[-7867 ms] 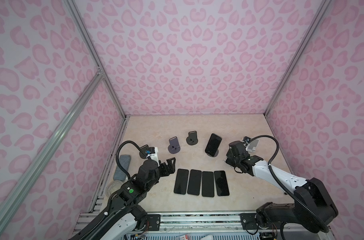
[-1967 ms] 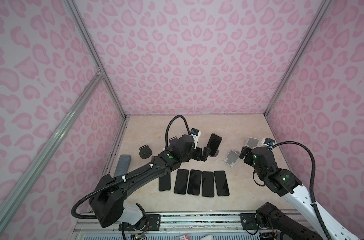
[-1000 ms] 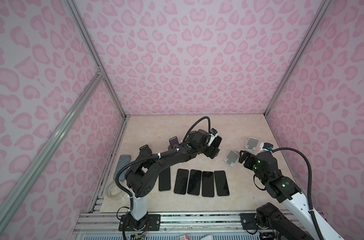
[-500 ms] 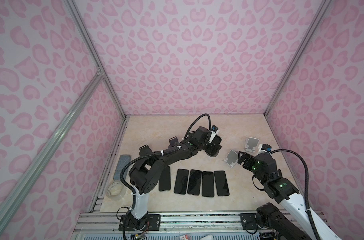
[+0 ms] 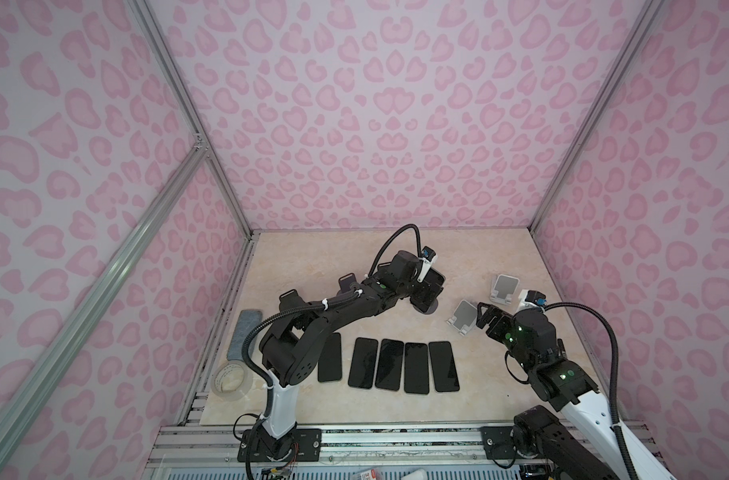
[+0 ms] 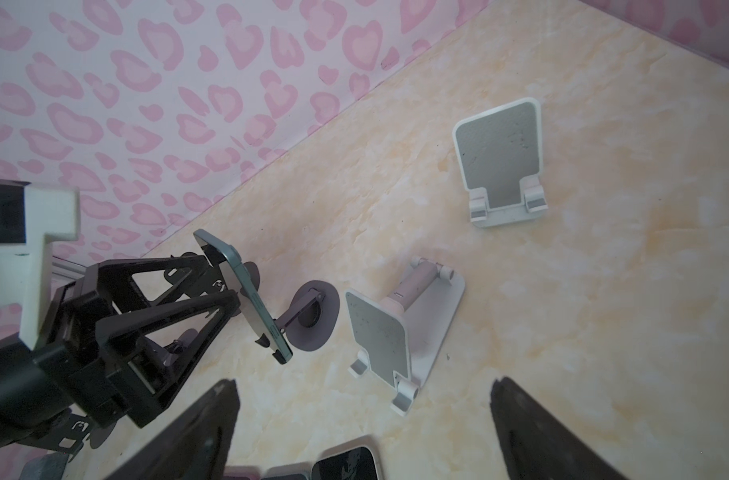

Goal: Remove the phone from the phone stand
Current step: 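Close the left gripper on the phone on the dark stand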

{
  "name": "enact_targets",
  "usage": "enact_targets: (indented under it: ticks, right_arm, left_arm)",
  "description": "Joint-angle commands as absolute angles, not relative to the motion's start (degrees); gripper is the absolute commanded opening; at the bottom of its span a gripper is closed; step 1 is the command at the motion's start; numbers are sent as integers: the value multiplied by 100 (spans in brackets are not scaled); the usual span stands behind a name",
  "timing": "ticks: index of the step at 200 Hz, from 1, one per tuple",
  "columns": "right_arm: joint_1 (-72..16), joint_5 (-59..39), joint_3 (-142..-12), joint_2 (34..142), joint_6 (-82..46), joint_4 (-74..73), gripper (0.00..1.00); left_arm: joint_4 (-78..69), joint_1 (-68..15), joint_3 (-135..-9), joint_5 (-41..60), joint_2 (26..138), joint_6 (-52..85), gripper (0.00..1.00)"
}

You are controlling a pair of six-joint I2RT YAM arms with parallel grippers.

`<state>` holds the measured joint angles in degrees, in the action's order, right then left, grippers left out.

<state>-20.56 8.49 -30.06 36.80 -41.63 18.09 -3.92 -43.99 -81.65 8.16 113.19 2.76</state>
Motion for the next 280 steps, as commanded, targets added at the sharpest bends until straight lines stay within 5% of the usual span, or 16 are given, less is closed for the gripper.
enact_targets:
  ticks: [1,150,280]
  right_arm:
    - [-2057,812,-2981,3683,-4223,1687,97]
    - [-1989,1141,-3207,3747,-3697,1900,97]
    - [-1870,1494,-3527,3488,-3288,2235,97]
  left_arm:
    - [-319,-4402,-8259,925,11436,180,97]
    - [-218,-4399,-8607,734,11909,254,100]
    - [-177,-4401,-8461,908,11605,299,73]
